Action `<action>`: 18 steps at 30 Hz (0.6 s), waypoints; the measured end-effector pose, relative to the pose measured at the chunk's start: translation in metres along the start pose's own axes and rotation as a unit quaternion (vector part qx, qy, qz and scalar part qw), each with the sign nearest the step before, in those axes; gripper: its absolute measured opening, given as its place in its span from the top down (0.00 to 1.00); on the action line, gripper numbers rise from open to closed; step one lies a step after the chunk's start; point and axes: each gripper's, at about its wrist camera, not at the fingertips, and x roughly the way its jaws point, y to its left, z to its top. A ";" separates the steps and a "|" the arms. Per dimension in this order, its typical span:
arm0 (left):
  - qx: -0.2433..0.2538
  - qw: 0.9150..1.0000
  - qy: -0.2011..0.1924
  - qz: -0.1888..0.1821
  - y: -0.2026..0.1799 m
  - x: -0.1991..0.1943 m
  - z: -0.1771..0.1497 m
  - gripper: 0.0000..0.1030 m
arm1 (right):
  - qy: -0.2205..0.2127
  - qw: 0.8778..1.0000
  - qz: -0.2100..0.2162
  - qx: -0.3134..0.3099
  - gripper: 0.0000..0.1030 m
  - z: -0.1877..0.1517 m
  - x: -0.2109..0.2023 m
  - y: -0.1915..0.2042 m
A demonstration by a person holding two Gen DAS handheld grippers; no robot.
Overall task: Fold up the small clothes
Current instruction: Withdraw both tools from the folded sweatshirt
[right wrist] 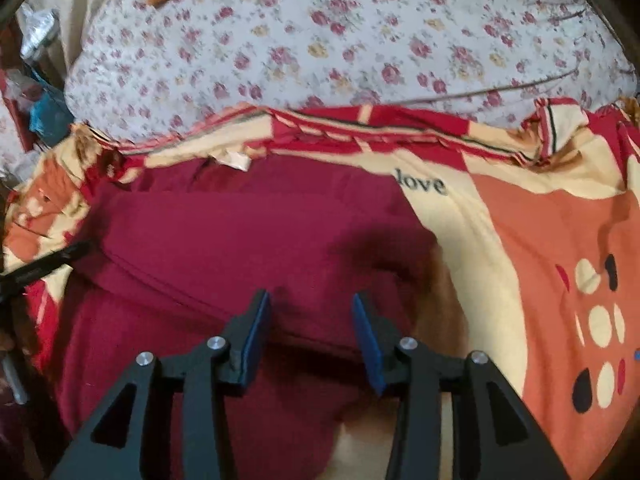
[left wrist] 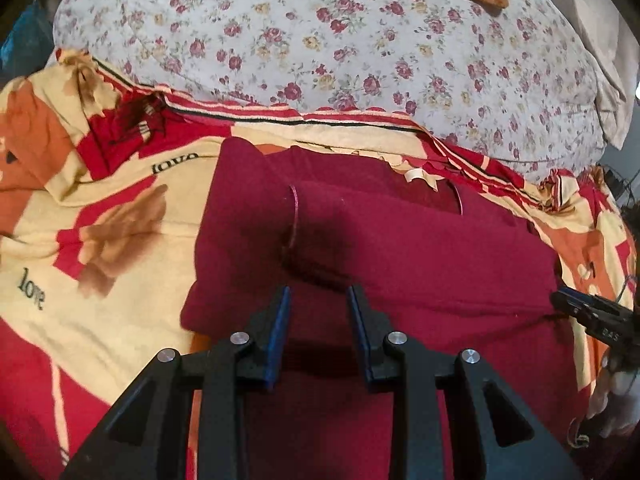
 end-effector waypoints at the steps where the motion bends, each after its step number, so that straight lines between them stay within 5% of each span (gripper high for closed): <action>1: 0.003 1.000 -0.001 0.002 -0.001 -0.003 -0.002 0.92 | 0.004 1.000 -0.001 -0.001 0.56 -0.001 0.002 -0.001; 6: 0.010 1.000 -0.007 0.012 -0.002 -0.016 -0.011 0.92 | 0.000 0.999 -0.034 -0.016 0.56 -0.005 -0.009 0.003; 18: 0.012 0.999 -0.009 0.040 -0.002 -0.033 -0.039 0.91 | 0.012 1.000 -0.010 0.008 0.43 -0.036 -0.023 -0.007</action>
